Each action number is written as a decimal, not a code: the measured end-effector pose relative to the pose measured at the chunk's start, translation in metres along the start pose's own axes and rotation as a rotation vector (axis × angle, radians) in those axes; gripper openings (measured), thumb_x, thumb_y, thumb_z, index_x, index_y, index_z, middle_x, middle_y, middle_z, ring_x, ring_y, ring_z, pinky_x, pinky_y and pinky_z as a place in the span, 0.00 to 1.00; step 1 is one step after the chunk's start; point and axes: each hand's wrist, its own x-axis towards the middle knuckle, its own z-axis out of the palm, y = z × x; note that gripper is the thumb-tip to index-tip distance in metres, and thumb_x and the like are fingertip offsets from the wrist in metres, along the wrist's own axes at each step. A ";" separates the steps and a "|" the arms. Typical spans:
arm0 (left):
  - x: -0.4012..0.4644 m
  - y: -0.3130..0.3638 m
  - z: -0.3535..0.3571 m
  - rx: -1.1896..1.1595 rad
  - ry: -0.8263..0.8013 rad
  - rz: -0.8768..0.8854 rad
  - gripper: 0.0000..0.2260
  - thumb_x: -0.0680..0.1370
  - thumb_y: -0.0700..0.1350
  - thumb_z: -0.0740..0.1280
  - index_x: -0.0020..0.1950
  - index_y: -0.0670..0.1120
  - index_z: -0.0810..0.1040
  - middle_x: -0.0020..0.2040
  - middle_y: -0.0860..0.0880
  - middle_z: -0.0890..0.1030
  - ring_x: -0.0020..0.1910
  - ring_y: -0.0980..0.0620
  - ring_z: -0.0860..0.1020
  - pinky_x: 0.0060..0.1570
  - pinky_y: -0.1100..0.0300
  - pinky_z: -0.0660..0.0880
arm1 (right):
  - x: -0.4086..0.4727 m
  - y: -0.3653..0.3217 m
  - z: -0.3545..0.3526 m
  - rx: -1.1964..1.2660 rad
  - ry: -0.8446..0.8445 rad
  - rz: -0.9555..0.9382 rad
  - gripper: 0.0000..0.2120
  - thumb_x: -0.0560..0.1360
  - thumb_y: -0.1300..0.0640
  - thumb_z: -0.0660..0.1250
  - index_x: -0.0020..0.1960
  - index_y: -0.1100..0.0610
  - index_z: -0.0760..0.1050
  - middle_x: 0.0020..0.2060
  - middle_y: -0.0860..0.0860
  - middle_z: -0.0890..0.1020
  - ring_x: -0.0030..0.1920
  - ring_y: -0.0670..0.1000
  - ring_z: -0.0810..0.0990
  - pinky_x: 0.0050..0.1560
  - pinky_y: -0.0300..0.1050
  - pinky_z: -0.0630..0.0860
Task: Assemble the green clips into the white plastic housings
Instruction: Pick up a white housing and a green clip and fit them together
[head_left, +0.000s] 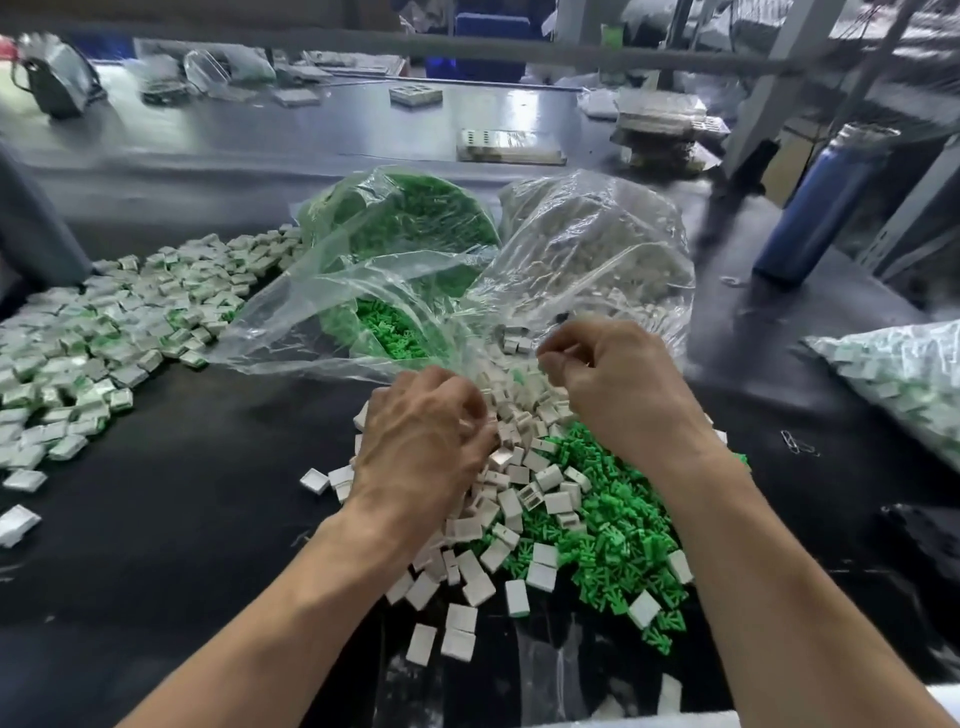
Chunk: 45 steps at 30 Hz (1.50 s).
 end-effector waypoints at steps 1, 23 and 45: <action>0.001 0.001 0.000 -0.032 0.005 0.001 0.07 0.78 0.54 0.73 0.50 0.57 0.77 0.52 0.61 0.72 0.56 0.61 0.69 0.62 0.63 0.60 | 0.002 0.000 0.003 0.074 0.019 -0.010 0.04 0.81 0.56 0.71 0.51 0.48 0.85 0.41 0.41 0.83 0.36 0.36 0.80 0.34 0.27 0.72; 0.012 0.001 0.005 -0.866 0.044 -0.079 0.07 0.78 0.47 0.75 0.54 0.49 0.84 0.45 0.52 0.85 0.39 0.59 0.82 0.39 0.68 0.77 | -0.015 0.021 0.032 0.756 -0.030 -0.031 0.09 0.81 0.65 0.69 0.56 0.55 0.85 0.40 0.56 0.85 0.38 0.52 0.82 0.37 0.44 0.81; 0.006 -0.008 0.011 -0.953 0.083 -0.082 0.08 0.78 0.47 0.75 0.56 0.54 0.86 0.50 0.54 0.85 0.46 0.55 0.85 0.45 0.64 0.81 | -0.019 0.019 0.036 0.694 -0.035 -0.109 0.11 0.77 0.63 0.73 0.58 0.55 0.85 0.48 0.50 0.87 0.47 0.51 0.87 0.49 0.42 0.84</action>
